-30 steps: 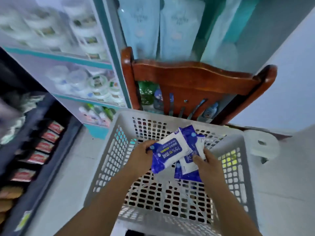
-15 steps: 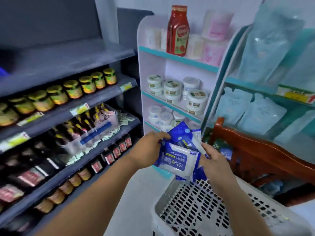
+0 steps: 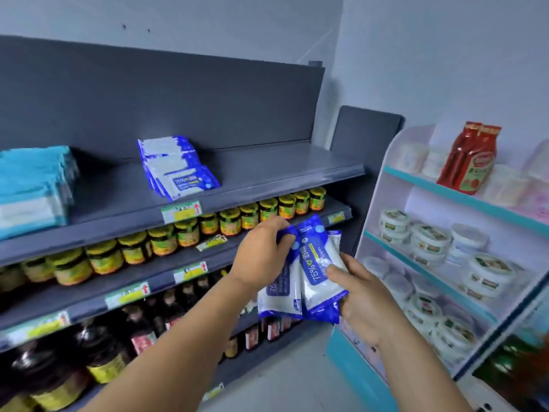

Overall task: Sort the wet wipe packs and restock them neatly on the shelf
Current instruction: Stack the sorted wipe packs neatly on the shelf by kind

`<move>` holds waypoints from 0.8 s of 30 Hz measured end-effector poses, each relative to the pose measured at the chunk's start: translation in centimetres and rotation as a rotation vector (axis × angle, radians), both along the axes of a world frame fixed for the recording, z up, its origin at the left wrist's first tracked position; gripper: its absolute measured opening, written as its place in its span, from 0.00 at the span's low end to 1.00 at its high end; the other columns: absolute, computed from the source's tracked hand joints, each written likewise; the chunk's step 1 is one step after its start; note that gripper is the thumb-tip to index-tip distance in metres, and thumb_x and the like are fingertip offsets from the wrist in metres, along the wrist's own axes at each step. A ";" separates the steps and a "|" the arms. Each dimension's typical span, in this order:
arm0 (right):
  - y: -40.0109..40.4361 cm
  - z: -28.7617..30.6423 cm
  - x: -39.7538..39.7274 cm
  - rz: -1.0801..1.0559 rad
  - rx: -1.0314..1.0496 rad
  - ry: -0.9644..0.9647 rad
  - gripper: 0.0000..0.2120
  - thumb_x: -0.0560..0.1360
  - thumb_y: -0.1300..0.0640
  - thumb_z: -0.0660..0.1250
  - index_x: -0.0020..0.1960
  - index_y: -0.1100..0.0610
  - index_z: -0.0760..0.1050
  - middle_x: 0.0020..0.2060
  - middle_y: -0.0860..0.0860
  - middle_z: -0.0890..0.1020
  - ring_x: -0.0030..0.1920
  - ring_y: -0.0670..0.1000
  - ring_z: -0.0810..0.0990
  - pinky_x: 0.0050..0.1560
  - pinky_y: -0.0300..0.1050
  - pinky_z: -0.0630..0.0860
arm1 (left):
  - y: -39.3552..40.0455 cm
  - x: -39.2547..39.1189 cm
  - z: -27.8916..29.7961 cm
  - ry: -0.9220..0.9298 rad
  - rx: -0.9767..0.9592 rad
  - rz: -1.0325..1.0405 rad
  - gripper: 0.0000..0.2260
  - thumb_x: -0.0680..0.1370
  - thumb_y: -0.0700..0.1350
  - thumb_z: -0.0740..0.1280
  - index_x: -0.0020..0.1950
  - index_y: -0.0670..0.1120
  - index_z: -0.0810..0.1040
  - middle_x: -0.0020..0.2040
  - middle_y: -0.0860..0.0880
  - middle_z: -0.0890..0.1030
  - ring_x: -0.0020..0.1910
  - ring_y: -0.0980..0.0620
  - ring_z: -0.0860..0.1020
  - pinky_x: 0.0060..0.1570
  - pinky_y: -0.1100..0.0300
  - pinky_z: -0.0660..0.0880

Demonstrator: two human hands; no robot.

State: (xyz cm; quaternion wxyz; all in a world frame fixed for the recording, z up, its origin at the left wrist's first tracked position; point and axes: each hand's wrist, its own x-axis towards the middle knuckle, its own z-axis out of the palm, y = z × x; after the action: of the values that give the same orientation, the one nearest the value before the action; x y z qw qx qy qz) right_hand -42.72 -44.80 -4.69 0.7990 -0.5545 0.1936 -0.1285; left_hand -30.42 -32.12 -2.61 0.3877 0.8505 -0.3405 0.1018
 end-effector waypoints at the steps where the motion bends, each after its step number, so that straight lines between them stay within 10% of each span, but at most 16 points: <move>1: 0.9 0.5 1.1 0.027 -0.002 -0.010 0.11 0.76 0.65 0.63 0.58 0.58 0.75 0.50 0.59 0.84 0.45 0.58 0.82 0.46 0.55 0.79 | 0.9 0.8 0.5 -0.017 -0.019 0.028 0.03 0.79 0.46 0.63 0.48 0.48 0.75 0.43 0.51 0.77 0.44 0.49 0.76 0.39 0.60 0.63; 15: 8.5 2.9 14.1 0.052 -0.320 -0.016 0.13 0.66 0.59 0.74 0.50 0.55 0.76 0.43 0.57 0.85 0.41 0.58 0.84 0.40 0.55 0.81 | 6.0 9.9 3.1 -0.227 -0.191 0.223 0.08 0.75 0.48 0.68 0.53 0.48 0.78 0.49 0.50 0.80 0.49 0.48 0.76 0.52 0.53 0.72; 20: 7.3 3.4 19.9 -0.032 -0.198 -0.109 0.12 0.71 0.66 0.70 0.53 0.58 0.74 0.42 0.57 0.84 0.36 0.54 0.84 0.34 0.47 0.79 | 5.6 13.3 2.3 0.236 -0.344 0.296 0.33 0.74 0.50 0.71 0.74 0.45 0.58 0.65 0.49 0.65 0.66 0.51 0.67 0.65 0.61 0.63; 24: 5.9 4.2 25.2 -0.008 -0.202 -0.190 0.11 0.73 0.65 0.68 0.52 0.53 0.73 0.44 0.53 0.85 0.41 0.53 0.84 0.36 0.47 0.80 | 4.2 16.8 2.5 0.521 -0.357 0.302 0.15 0.77 0.51 0.66 0.58 0.44 0.71 0.53 0.46 0.78 0.51 0.48 0.78 0.54 0.50 0.76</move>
State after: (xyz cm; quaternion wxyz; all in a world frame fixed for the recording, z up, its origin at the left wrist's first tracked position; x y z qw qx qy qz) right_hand -17.51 -38.90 -0.51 0.7535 -0.6166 0.1055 -0.2021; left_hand -13.66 -27.88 -0.09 0.5847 0.8075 -0.0773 -0.0043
